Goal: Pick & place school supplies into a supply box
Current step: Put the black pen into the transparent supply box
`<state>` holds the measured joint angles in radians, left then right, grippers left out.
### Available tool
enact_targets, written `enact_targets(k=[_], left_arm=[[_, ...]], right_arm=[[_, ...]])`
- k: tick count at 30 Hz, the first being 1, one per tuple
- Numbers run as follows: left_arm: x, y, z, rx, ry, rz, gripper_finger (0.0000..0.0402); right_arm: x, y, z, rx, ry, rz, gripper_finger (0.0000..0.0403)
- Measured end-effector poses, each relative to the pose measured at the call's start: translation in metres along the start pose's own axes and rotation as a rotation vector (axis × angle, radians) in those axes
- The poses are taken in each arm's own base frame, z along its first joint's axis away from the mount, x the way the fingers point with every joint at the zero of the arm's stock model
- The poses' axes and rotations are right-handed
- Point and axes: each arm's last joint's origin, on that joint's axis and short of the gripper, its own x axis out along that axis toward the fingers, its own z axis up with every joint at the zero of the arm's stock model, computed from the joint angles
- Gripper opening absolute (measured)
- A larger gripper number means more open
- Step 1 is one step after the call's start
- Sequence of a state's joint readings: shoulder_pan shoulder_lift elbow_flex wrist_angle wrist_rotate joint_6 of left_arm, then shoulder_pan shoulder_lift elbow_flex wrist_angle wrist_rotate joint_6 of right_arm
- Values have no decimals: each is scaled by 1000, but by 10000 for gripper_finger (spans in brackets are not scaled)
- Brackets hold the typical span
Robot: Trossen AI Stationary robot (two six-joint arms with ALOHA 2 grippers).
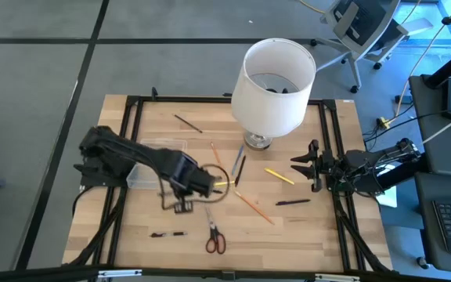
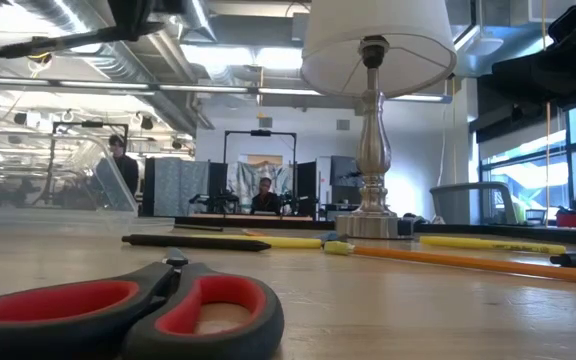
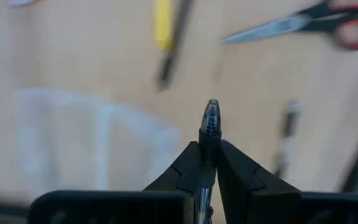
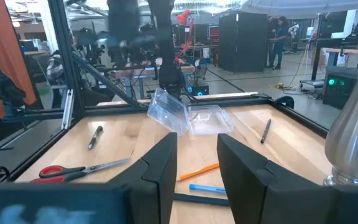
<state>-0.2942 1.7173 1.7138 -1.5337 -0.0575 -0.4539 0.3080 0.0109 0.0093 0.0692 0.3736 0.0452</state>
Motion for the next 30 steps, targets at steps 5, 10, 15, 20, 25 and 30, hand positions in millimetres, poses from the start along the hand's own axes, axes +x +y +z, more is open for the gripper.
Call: enact_targets(k=[5, 10, 15, 20, 25, 30], left_arm=[[-16, 32, -5, 5, -73, 113, 26], [-11, 65, 4, -12, -31, 103, 26], [16, 96, 7, -99, 102, 46, 26], [52, 110, -6, -143, 268, 11, 26], [83, 111, -22, -76, 397, 15, 26], [109, 109, -29, -10, 402, -1, 26]], right_arm=[[0, 0, 0, 0, 0, 0, 119], [0, 0, 0, 3, 0, 0, 119], [0, 0, 0, 8, 0, 0, 119], [0, 0, 0, 29, 0, 0, 119], [0, 0, 0, 27, 0, 0, 119], [0, 0, 0, 2, 0, 0, 119]])
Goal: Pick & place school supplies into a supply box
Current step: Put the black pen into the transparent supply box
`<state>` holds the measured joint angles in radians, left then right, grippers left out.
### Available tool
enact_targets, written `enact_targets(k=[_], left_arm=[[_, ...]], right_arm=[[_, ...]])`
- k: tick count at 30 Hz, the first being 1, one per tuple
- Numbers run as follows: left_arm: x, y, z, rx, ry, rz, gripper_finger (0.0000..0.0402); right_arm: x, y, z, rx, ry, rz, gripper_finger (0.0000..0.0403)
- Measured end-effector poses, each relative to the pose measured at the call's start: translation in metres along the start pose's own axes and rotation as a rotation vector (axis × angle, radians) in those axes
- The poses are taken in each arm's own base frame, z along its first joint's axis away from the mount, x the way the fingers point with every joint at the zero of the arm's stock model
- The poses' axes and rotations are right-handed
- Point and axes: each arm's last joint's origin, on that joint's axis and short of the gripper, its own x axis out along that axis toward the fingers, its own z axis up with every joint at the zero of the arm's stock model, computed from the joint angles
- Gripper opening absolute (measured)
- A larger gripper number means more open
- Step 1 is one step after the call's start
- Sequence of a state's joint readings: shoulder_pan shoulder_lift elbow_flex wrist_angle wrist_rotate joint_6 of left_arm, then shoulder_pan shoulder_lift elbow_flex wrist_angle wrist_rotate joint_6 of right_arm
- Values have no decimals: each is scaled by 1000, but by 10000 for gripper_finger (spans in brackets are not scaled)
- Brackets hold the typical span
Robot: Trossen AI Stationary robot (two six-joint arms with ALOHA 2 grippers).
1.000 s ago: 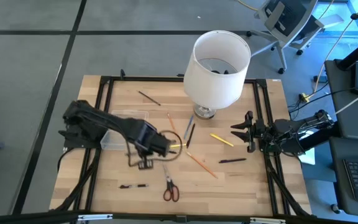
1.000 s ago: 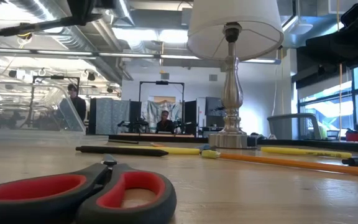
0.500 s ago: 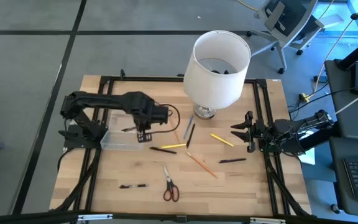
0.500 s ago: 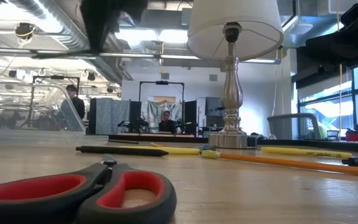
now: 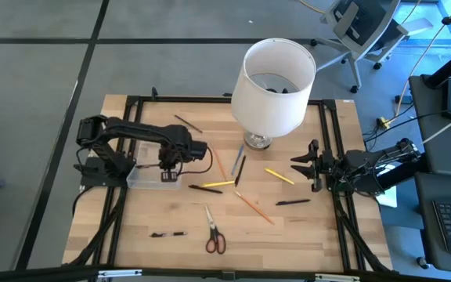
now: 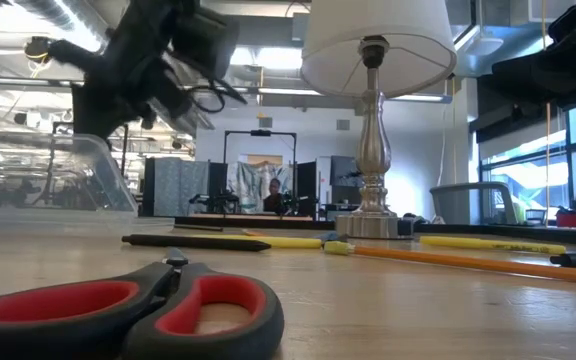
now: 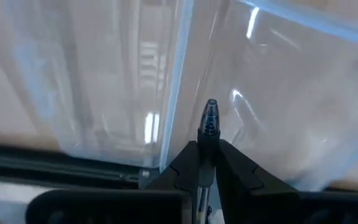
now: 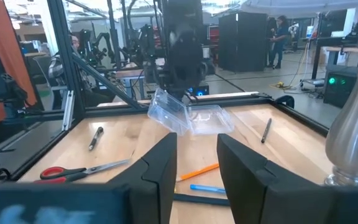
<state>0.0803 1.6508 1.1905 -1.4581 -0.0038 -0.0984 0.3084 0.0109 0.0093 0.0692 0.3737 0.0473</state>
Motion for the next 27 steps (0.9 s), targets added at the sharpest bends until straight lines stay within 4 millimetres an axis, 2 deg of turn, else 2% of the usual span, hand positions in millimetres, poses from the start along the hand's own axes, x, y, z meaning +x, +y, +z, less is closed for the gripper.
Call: enact_targets(k=[5, 14, 27], left_arm=[[18, -2, 4, 40, -23, -52, 26], [39, -4, 7, 123, -54, -98, 26], [58, -4, 9, 124, -80, -95, 40]], right_arm=[[0, 0, 0, -3, 0, 0, 119], [0, 0, 0, 1, 0, 0, 120], [0, 0, 0, 0, 0, 0, 120]])
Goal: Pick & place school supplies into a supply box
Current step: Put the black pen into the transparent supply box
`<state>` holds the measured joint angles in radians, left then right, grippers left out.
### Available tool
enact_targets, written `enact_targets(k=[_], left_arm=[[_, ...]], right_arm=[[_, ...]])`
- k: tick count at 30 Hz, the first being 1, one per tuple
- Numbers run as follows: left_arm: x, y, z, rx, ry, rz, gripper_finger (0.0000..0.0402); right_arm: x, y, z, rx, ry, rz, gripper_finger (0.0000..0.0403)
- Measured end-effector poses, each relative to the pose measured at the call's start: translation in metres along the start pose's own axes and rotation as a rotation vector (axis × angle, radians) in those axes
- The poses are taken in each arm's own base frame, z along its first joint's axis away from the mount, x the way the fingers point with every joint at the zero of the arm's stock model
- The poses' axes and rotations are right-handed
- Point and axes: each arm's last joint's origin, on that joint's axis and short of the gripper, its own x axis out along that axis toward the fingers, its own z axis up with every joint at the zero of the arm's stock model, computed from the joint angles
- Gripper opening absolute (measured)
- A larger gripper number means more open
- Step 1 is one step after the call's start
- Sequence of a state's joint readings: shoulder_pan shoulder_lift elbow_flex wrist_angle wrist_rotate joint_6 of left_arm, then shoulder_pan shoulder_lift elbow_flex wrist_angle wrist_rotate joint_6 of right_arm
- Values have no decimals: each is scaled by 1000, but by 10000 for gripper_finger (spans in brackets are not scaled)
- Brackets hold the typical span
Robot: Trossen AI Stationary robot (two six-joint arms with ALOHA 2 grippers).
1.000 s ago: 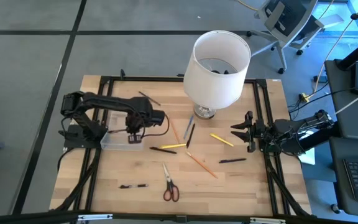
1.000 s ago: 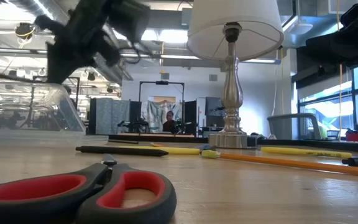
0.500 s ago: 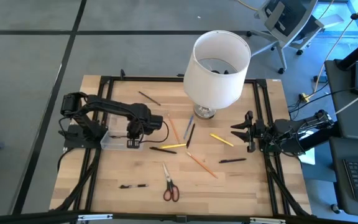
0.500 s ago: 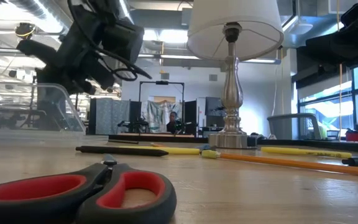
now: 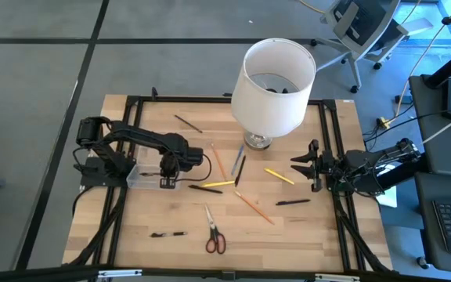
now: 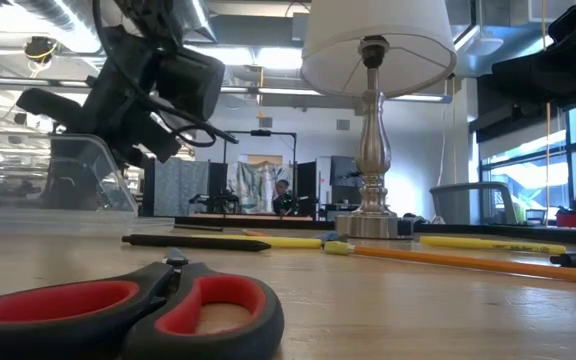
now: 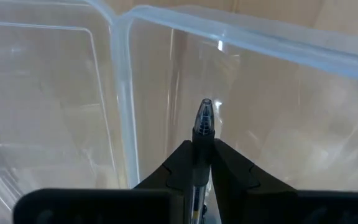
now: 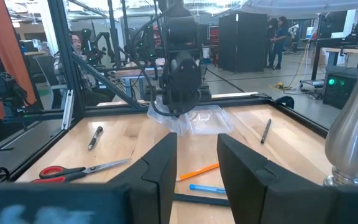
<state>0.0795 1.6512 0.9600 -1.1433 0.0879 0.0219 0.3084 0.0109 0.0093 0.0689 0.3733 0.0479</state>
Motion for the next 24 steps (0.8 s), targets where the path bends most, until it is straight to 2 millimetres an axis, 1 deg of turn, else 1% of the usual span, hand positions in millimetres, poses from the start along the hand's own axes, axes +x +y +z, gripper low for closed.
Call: enact_targets(k=[13, 16, 20, 22, 24], left_arm=[[1, 0, 1, -20, -16, 0, 67], [-1, 0, -2, -34, 23, 0, 71], [-16, 0, -10, -76, 131, 23, 72], [-28, 1, -13, -114, 160, 49, 71], [-44, 0, -16, -142, 151, 68, 71]], right_arm=[[0, 0, 0, 0, 0, 0, 120], [0, 0, 0, 0, 0, -1, 120], [0, 0, 0, -1, 0, 0, 120], [0, 0, 0, -2, 0, 0, 120], [0, 0, 0, -3, 0, 0, 120]])
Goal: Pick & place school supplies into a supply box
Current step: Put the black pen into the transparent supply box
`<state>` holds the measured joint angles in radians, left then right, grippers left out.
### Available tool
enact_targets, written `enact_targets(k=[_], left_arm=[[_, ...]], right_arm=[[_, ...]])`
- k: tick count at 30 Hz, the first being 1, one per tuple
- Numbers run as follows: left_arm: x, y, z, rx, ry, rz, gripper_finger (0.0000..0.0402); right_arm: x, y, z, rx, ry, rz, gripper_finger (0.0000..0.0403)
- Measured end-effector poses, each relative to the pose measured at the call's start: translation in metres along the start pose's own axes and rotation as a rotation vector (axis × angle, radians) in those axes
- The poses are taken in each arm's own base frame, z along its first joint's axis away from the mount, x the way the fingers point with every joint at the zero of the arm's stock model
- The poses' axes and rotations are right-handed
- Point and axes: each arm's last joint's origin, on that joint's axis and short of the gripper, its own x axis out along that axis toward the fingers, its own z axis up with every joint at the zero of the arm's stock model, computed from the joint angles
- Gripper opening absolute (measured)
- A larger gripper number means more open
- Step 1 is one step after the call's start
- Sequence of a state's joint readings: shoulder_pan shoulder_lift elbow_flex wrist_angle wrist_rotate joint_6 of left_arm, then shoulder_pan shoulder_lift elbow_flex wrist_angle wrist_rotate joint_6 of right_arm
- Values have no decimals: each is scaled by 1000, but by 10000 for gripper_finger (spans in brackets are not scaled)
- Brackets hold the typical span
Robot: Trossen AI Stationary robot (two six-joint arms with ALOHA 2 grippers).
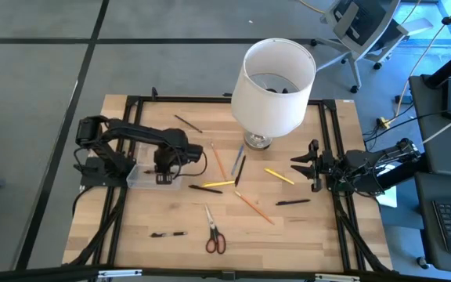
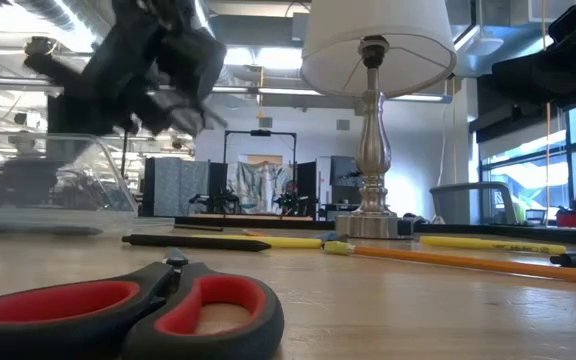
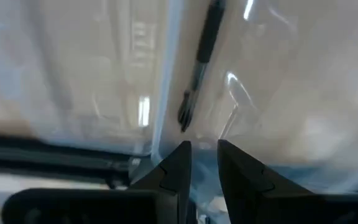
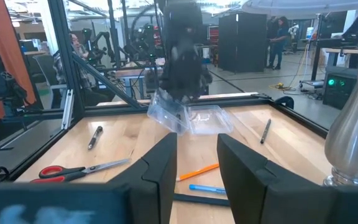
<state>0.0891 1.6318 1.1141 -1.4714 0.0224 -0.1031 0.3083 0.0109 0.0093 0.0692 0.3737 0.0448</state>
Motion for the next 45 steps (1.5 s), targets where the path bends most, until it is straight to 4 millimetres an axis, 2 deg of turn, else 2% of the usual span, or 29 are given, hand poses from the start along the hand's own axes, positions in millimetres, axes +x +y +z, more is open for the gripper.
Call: enact_targets(k=[4, 8, 12, 16, 20, 25, 33, 40, 45], left_arm=[[-33, 0, -13, -79, -107, -25, 73], [-66, -4, -37, -195, -250, -133, 74], [-86, -15, -59, -373, -392, -271, 74], [-96, -43, -71, -334, -501, -393, 74], [-99, -83, -71, -211, -594, -458, 75], [-90, -137, -67, -79, -646, -474, 69], [-53, -198, -52, -181, -705, -324, 55], [-17, -223, -29, -136, -647, -179, 56], [6, -231, -12, -139, -573, -123, 54]], right_arm=[[0, 0, 0, 0, 0, 0, 120], [0, 0, 0, 0, 0, 0, 119], [0, 0, 0, -1, 0, 0, 119], [0, 0, 0, -1, 1, 0, 119], [0, 0, 0, 1, 0, 0, 119], [0, 0, 0, 2, 0, 0, 119], [0, 0, 0, 1, 0, 0, 119], [0, 0, 0, 5, 0, 0, 119], [0, 0, 0, 31, 0, 0, 119]])
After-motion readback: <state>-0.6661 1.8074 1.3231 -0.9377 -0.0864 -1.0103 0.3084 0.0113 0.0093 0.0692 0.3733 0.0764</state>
